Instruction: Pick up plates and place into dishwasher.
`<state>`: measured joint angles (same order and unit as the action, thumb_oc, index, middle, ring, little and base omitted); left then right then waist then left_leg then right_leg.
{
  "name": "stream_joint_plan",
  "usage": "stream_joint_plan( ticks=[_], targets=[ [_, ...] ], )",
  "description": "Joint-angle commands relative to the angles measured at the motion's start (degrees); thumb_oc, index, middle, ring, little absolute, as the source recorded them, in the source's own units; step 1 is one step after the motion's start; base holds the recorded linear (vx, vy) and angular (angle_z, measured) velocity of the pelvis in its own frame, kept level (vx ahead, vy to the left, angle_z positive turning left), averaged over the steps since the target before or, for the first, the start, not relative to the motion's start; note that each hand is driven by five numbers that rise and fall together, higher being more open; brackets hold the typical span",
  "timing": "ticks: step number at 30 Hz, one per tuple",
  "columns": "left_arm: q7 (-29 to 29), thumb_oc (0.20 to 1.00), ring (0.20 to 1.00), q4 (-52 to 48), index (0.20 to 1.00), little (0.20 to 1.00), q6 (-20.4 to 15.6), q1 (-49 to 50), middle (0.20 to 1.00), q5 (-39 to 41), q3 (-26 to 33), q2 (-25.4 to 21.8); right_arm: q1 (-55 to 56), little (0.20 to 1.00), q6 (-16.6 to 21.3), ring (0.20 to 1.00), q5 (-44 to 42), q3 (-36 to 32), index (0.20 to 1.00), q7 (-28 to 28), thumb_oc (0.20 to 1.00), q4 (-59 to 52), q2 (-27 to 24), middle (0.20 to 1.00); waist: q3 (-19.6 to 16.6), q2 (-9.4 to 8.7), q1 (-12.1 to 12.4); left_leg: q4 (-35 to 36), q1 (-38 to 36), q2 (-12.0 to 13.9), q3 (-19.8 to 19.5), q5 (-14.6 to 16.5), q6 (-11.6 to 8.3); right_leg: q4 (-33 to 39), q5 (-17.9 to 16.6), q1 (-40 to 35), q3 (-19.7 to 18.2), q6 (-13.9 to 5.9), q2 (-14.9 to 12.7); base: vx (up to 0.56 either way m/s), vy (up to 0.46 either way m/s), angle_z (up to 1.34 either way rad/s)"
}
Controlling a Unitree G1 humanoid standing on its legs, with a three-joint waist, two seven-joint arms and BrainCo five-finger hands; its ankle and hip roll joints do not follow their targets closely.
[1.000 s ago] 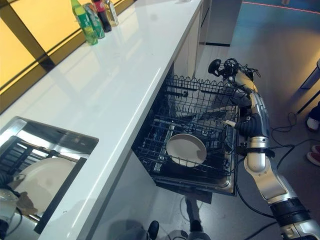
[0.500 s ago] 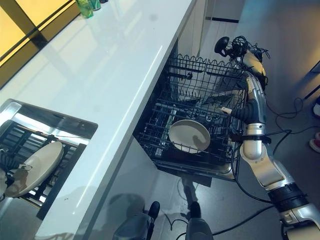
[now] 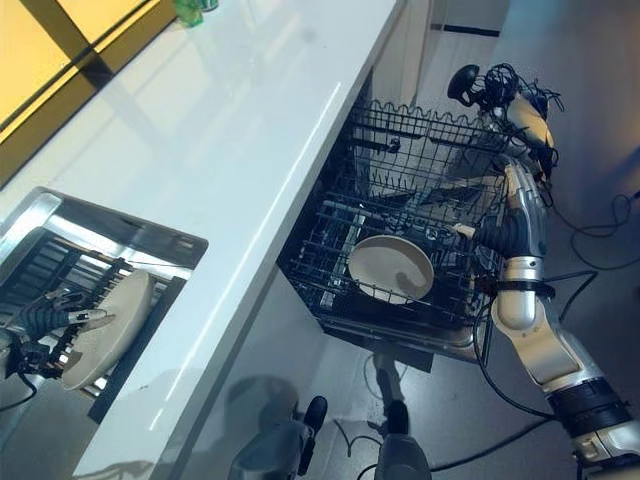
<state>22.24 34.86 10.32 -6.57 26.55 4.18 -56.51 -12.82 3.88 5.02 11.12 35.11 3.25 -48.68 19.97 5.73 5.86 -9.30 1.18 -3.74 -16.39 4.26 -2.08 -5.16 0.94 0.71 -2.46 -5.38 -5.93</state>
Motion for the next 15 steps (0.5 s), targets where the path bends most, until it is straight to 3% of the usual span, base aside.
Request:
stream_joint_plan(
  ticks=[1, 11, 15],
  targets=[
    [10.45, 1.000, 1.000, -3.52, 1.000, 1.000, -0.58, 4.29, 1.000, 7.26, -3.64, 5.65, 2.25, 1.000, 3.05, 1.000, 1.23, -1.50, 1.000, 1.05, 1.000, -4.34, -0.71, 1.000, -8.78, -1.04, 0.01, 1.31, 3.44, -0.39, -0.11, -1.27, 0.53, -5.88, 4.52, 2.45, -1.08, -3.61, -1.01, 0.05, -0.016, 0.05],
    [16.38, 1.000, 1.000, -0.60, 1.000, 1.000, -0.47, 6.46, 1.000, -1.27, -5.27, 5.21, 2.43, 1.000, 1.47, 1.000, 0.65, 0.22, 1.000, 1.94, 1.000, -4.81, -0.60, 1.000, -11.55, -0.72, 0.83, 3.21, 1.48, 0.42, -0.82, -1.49, -0.10, -5.41, 5.38, 0.74, 0.57, -3.32, -0.97, 0.02, -0.019, 0.06],
    [11.64, 1.000, 1.000, -0.62, 1.000, 1.000, -1.93, 7.31, 1.000, -3.49, -4.77, 4.79, 2.98, 1.000, 0.44, 1.000, 0.23, 0.22, 1.000, 2.27, 1.000, -5.54, -0.74, 1.000, -12.30, -0.89, 1.17, 3.78, 0.90, 0.76, -1.29, -1.48, -0.28, -5.19, 5.56, 0.31, 0.93, -3.36, -0.92, 0.00, -0.015, 0.01]
  ],
)
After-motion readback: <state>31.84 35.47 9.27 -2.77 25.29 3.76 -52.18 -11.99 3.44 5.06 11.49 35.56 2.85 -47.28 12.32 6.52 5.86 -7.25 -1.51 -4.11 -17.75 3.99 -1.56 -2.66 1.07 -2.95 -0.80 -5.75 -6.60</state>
